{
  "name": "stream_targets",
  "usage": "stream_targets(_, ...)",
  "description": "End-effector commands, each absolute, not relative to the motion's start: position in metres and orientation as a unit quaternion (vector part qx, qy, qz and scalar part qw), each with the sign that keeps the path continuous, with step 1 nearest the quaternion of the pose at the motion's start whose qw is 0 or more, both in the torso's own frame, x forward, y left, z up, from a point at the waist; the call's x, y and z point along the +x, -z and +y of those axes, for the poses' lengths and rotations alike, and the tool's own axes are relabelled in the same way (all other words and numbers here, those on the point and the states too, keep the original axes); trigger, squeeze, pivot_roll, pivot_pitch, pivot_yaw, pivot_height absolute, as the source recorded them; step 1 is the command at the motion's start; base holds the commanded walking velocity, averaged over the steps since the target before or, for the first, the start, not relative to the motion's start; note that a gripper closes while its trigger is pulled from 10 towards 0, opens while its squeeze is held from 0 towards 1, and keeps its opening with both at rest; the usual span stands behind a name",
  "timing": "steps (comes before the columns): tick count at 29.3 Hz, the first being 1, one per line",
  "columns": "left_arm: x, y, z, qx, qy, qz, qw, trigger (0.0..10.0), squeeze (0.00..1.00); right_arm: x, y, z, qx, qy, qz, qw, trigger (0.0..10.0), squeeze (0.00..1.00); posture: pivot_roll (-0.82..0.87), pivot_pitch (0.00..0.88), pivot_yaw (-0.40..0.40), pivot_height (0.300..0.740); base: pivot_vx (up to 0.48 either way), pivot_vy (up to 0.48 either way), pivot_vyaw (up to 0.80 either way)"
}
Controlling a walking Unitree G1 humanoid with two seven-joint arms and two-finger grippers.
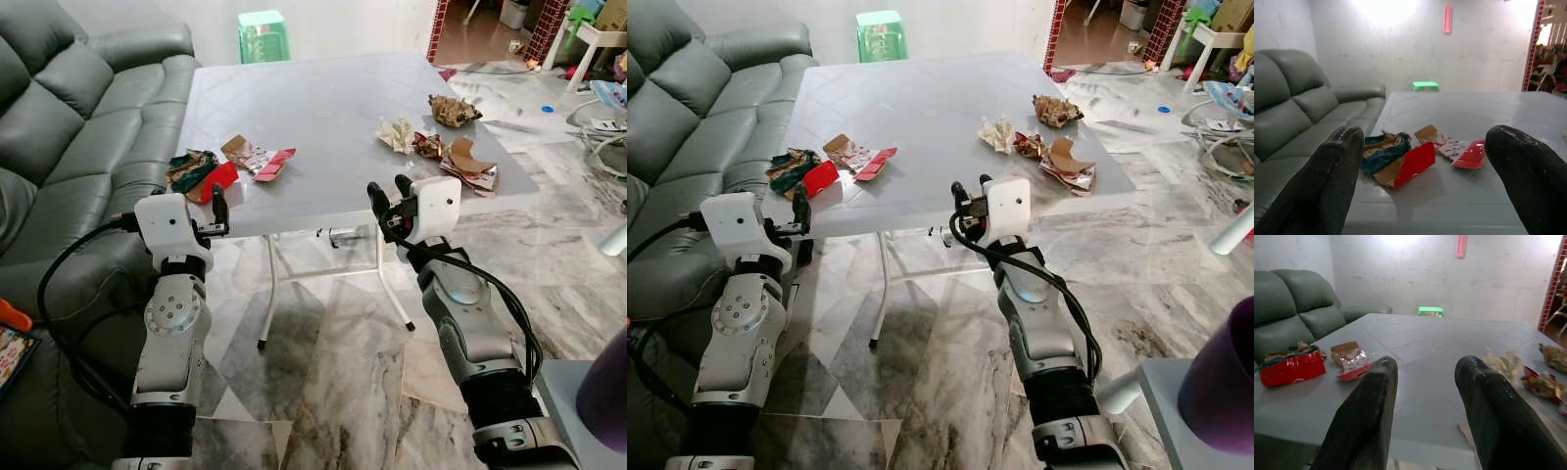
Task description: Picking trash to rubbish bin
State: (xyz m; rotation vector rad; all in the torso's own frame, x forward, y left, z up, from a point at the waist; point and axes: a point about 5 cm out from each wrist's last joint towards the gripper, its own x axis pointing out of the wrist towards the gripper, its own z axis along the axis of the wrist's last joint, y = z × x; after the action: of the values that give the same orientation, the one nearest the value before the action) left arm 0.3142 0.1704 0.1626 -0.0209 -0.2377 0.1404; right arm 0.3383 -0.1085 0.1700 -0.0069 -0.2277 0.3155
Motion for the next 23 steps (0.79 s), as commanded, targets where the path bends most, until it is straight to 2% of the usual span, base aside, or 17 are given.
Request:
stream_targets(1, 0.313, -0.165, 0.171, -0.01, -0.068, -0.123, 0.99, 10.0, 0.0, 0.338, -0.175, -0.109, -0.004, -0.162, -0.119, 0.98, 10.0, 0.0, -0.06, 0.034, 0.012, 0.74, 0.461, 0.0, 0.0)
stream_targets(13, 0.313, -0.163, 0.171, -0.007, -0.078, -0.116, 0.99, 10.0, 0.0, 0.334, -0.174, -0.096, -0.015, -0.219, -0.112, 0.969, 10.0, 0.0, -0.06, 0.035, 0.008, 0.74, 0.46, 0.0, 0.0)
stream_targets(21, 0.312, -0.16, 0.177, 0.005, -0.114, -0.111, 0.987, 10.0, 0.0, 0.331, -0.175, -0.092, -0.022, -0.237, -0.117, 0.964, 10.0, 0.0, -0.06, 0.035, 0.005, 0.74, 0.0, 0.0, 0.0)
stream_targets(23, 0.312, -0.16, 0.177, 0.005, -0.113, -0.111, 0.987, 10.0, 0.0, 0.33, -0.175, -0.092, -0.025, -0.24, -0.119, 0.963, 10.0, 0.0, -0.06, 0.035, 0.005, 0.74, 0.0, 0.0, 0.79)
